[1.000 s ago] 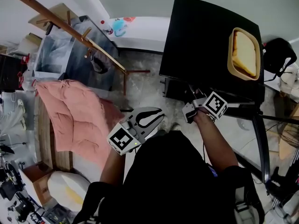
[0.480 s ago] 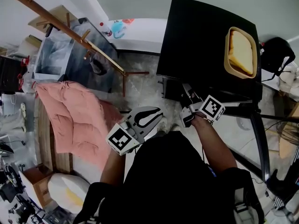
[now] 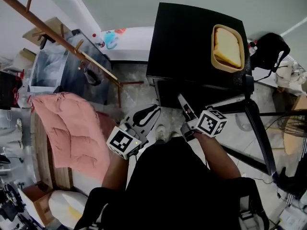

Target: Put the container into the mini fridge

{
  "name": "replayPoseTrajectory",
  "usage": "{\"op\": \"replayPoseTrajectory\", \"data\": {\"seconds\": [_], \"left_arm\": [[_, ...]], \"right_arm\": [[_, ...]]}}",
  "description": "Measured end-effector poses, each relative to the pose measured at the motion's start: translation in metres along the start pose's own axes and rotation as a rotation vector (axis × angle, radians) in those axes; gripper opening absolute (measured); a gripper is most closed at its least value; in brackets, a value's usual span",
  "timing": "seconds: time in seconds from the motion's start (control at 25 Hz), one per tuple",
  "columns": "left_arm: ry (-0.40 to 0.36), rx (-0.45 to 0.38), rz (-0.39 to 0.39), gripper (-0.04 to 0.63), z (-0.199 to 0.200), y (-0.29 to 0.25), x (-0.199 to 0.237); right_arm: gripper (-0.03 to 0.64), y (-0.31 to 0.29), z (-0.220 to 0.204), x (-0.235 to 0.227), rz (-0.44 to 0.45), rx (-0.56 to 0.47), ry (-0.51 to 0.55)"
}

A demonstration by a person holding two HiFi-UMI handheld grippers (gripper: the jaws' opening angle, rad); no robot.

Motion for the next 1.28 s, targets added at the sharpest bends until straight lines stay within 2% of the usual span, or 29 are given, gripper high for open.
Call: {"op": "replayPoseTrajectory", "data": {"seconds": [0.24, 0.44, 0.56, 0.68, 0.88, 0.96, 1.12, 1.28], "left_arm": [[-0.05, -0.046, -0.01, 0.058, 0.033, -0.014, -0.011], [-0.078, -0.097, -0.079, 0.058, 0.069, -0.027, -0.027], [-0.152, -0.104, -0.123, 0.06, 0.083, -0.041, -0.032], [-0.23, -0.063, -0.162, 0.06, 0.095, -0.062, -0.037], [-0.316, -0.055, -0.217, 0.07, 0.124, -0.093, -0.051], [-0.391, -0.042, -0.233, 0.084, 0.133, -0.107, -0.052], [-0.628, 0.002, -0.228, 0.097, 0.148, -0.138, -0.056], [-0.799, 0.091, -0.212, 0.103, 0.147, -0.167, -0.051]], "right_arm": [[0.061, 0.041, 0.024, 0.027, 0.006, -0.01, 0.154], [0.057, 0.069, 0.05, 0.045, 0.03, -0.076, 0.229], [0.057, 0.083, 0.062, 0.053, 0.023, -0.116, 0.292], [0.057, 0.095, 0.074, 0.059, -0.016, -0.137, 0.36], [0.056, 0.119, 0.09, 0.06, -0.059, -0.18, 0.387], [0.057, 0.127, 0.095, 0.06, -0.07, -0.202, 0.397], [0.056, 0.14, 0.104, 0.059, -0.111, -0.235, 0.431], [0.054, 0.149, 0.107, 0.056, -0.16, -0.257, 0.472]]}}
Point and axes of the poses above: the fingertips, and each gripper's own axes: y backward along the fingers, x to its left, z out of its top, the point moved 4 cm from there along y, backward along the fingers, and after that the axes turned 1 degree about x, right-handed, at the moved point
